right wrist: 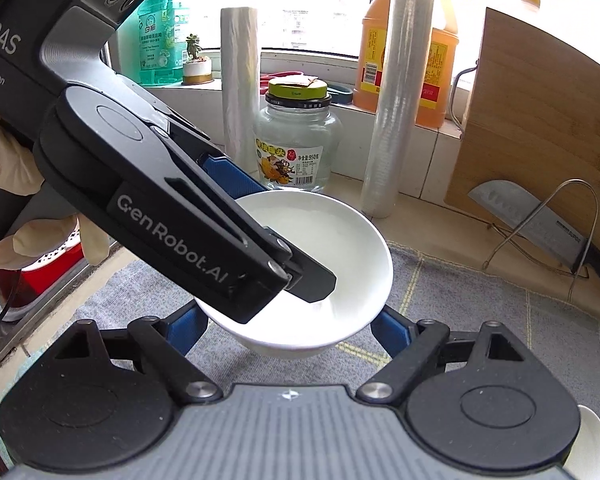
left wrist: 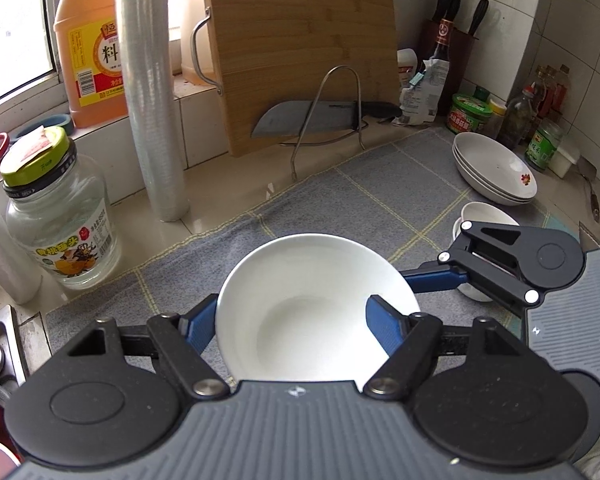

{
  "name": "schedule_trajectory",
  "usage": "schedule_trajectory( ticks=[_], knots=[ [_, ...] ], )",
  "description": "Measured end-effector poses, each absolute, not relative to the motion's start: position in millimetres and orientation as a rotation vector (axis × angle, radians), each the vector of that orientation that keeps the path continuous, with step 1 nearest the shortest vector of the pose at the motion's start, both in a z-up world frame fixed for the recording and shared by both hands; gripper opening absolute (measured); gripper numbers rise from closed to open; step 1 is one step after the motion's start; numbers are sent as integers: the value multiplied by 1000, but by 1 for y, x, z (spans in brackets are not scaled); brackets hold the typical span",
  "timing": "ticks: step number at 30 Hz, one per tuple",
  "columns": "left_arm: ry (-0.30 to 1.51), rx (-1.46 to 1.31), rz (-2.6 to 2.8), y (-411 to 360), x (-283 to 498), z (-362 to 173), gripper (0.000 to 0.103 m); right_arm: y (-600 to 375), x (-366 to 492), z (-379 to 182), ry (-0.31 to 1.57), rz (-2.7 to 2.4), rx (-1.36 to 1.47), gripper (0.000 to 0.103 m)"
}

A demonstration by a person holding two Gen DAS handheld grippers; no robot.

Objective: Organize plates and bowls
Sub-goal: 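Close the left gripper on the white bowl's rim and lift it, then carry the white bowl with the left gripper over the pink-flowered bowl stack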

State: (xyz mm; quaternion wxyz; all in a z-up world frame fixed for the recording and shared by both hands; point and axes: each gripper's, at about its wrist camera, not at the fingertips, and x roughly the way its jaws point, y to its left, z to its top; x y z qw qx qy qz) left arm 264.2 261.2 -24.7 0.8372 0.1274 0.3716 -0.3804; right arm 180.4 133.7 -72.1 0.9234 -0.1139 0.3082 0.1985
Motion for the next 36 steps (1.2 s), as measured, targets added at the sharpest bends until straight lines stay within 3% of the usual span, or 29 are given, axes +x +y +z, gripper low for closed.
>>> schedule_trajectory(
  ticks=[36],
  knots=[
    [686, 389, -1148, 72, 206, -6, 77, -29, 102, -51, 624, 35, -144, 91]
  ],
)
